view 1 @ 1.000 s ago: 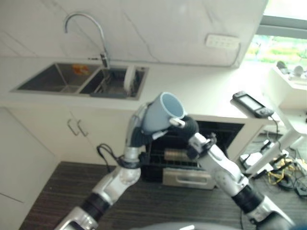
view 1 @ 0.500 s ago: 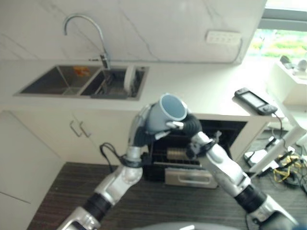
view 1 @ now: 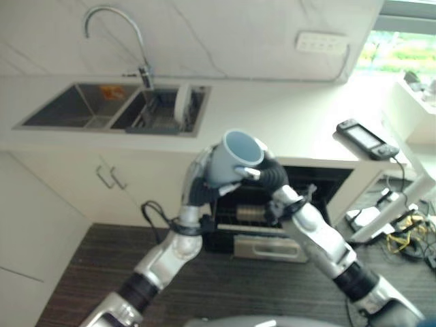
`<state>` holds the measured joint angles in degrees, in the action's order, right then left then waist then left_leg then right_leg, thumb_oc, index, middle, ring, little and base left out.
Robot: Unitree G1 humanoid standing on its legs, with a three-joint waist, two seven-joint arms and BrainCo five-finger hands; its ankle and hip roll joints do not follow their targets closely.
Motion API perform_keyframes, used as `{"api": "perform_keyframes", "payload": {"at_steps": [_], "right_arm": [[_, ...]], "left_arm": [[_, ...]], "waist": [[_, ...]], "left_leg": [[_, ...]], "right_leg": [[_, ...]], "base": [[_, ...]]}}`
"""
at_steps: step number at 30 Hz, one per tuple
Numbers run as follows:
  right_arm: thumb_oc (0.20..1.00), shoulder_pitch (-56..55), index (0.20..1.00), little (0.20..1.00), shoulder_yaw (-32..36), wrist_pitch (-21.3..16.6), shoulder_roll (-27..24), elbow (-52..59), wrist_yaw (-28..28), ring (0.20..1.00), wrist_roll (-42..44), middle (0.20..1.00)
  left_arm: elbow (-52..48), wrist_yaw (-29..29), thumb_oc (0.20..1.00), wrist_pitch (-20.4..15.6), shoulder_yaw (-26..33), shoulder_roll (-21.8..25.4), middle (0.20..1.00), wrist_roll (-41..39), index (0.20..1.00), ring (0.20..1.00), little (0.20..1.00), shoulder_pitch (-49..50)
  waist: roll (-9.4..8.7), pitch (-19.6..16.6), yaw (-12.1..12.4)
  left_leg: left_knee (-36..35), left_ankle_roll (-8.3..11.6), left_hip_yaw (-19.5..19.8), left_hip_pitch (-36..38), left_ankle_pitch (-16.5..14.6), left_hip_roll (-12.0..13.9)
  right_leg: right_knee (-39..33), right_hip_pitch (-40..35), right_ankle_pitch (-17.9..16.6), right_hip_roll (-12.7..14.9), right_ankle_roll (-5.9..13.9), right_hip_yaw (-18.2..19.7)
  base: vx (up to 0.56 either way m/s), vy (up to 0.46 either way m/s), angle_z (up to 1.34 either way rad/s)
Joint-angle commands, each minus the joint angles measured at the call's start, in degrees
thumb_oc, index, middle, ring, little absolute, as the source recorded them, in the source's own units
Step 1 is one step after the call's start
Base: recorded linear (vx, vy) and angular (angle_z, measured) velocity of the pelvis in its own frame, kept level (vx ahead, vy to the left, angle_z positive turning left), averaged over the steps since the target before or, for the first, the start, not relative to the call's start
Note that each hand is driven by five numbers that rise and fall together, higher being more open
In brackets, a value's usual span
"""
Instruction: Place the dishes in the dishwasher.
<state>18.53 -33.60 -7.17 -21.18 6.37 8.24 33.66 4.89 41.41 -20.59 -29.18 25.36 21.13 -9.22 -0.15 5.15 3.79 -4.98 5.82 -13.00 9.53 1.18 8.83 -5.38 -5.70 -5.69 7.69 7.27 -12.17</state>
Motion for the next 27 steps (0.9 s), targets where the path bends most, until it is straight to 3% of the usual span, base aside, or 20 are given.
{"api": "perform_keyframes", "payload": {"at_steps": [1,14,16,20,27], "right_arm": [[0.2,8.23,0.2,0.2,-1.19,-4.39,3.01,6.28,-1.18,0.2,-0.74,0.2],[0.2,8.06,0.2,0.2,-1.07,-4.69,3.46,5.89,-0.94,0.2,1.45,0.2],[0.2,7.58,0.2,0.2,-0.82,-5.12,3.8,5.61,-0.39,0.2,2.64,0.2],[0.2,6.58,0.2,0.2,0.02,-6.19,4.09,5.37,0.63,0.2,2.3,0.2],[0.2,2.16,0.2,0.2,6.53,-10.92,3.72,2.49,8.83,0.2,2.6,0.2]], "left_arm": [[-1.9,-0.52,0.2,-1.98,-4.54,1.95,0.2,0.85,0.2,0.2,0.2,-6.52],[-1.71,-0.48,0.2,-1.44,-4.64,2.03,0.2,1.28,0.2,0.2,0.2,-6.8],[-1.83,-0.66,1.0,-1.04,-4.72,2.08,1.0,0.78,1.0,1.0,1.0,-6.73],[-1.55,0.01,1.0,-0.54,-4.75,1.86,1.0,2.17,1.0,1.0,1.0,-6.52],[-0.82,1.27,1.0,0.19,-3.39,1.95,1.0,1.64,1.0,1.0,1.0,-5.59]], "waist": [[-3.34,-0.41,0.74],[-3.32,-0.54,0.77],[-3.22,-0.6,0.69],[-2.97,-0.6,0.26],[-2.23,-0.61,-0.99]], "left_leg": [[0.25,0.85,5.95,-3.11,0.03,2.38],[0.14,0.89,5.84,-3.04,0.05,2.42],[0.06,0.92,5.72,-3.0,0.05,2.44],[-0.02,1.0,5.08,-2.97,0.21,2.62],[-0.02,1.23,4.0,-2.76,0.33,3.06]], "right_leg": [[0.48,-6.03,4.48,6.37,5.51,0.08],[0.42,-6.06,4.47,6.43,5.56,-0.14],[0.41,-6.02,4.48,6.45,5.57,-0.27],[0.4,-5.93,4.4,6.5,5.6,-0.41],[0.46,-5.87,4.29,6.55,5.53,-0.76]], "base": [[0.0,0.0,0.0],[0.0,0.0,0.0],[0.0,0.0,0.0],[0.0,0.0,0.0],[0.0,0.021,0.04]]}}
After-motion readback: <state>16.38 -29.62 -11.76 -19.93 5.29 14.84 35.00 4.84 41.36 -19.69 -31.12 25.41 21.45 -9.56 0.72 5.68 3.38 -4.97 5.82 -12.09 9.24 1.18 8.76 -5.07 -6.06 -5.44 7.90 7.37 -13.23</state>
